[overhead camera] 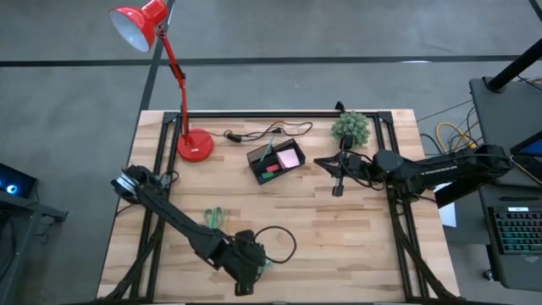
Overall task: Pick and place office supplies into organizer
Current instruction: Put the blue sticky note into the desk organizer
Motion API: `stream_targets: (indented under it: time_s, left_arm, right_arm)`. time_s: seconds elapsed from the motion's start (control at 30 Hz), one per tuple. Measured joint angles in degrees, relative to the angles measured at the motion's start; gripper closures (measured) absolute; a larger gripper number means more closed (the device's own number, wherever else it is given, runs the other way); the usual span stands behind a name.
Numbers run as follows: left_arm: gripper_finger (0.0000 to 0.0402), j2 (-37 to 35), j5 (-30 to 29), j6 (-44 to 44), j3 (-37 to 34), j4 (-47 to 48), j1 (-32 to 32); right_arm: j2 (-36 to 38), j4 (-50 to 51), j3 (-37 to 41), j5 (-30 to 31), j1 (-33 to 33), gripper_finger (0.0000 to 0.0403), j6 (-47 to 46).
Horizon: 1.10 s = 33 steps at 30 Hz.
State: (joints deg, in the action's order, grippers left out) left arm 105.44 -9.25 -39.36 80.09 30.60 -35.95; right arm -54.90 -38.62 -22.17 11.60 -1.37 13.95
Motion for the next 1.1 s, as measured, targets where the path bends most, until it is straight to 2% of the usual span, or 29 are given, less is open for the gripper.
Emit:
stream_targets:
  time_s: [0.13,0.37,0.8,1.1]
  left_arm:
    - [0.0201,1.7,0.1,-4.5,0.4,0.9,-0.9]
    - [0.0201,4.7,-0.1,-11.3,0.5,8.9,-1.2]
    - [0.0202,4.7,-0.2,-12.8,1.0,4.3,-1.3]
    - [0.0227,5.6,-0.1,-12.8,0.8,4.1,-1.7]
  right_arm:
    - [0.0,1.4,0.0,0.0,0.0,0.0394,-0.5]
    - [0.0,2.0,0.0,0.0,-0.1,0.0394,-1.2]
    - [0.0,2.5,0.0,0.0,-0.1,0.0394,-2.4]
    - [0.0,2.6,0.0,0.0,-0.1,0.0394,-2.4]
